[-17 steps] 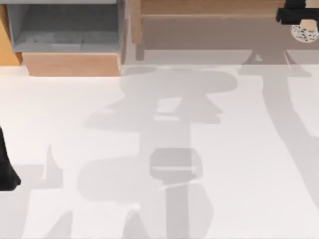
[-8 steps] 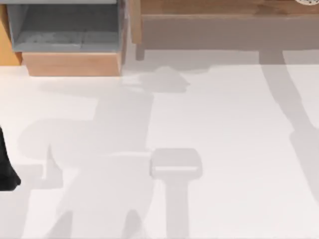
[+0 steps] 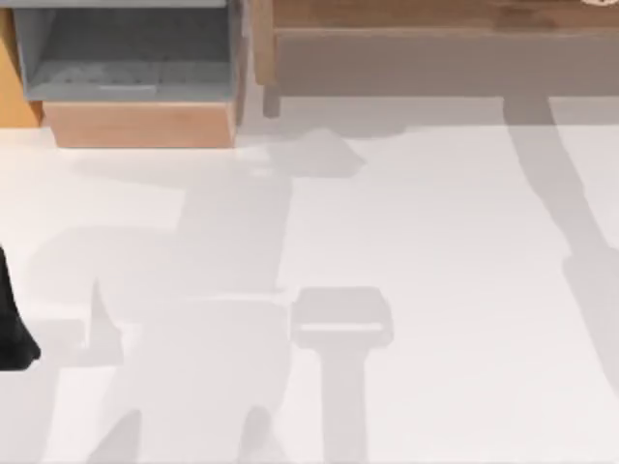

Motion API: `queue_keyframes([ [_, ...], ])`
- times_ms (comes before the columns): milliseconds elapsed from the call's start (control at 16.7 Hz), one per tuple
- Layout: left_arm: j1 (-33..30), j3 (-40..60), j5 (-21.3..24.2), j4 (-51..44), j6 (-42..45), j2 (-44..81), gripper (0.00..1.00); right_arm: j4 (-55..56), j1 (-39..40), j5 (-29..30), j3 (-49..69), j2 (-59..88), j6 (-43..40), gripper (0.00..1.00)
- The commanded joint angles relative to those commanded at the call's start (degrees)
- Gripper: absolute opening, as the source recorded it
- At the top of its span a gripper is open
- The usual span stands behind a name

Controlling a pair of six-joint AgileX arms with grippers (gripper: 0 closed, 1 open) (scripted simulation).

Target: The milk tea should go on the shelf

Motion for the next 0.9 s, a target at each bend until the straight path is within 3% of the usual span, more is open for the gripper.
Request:
queue_keyframes([
  [360, 0.0, 0.0, 0.0, 0.0, 0.0, 0.0, 1.0, -0.56, 0.93, 4.6, -1.06, 2.65, -3.35, 0.0],
  [900, 0.0, 0.0, 0.0, 0.0, 0.0, 0.0, 1.0, 5.48, -1.29, -1.36, 4.82, 9.8, 0.41, 0.0],
])
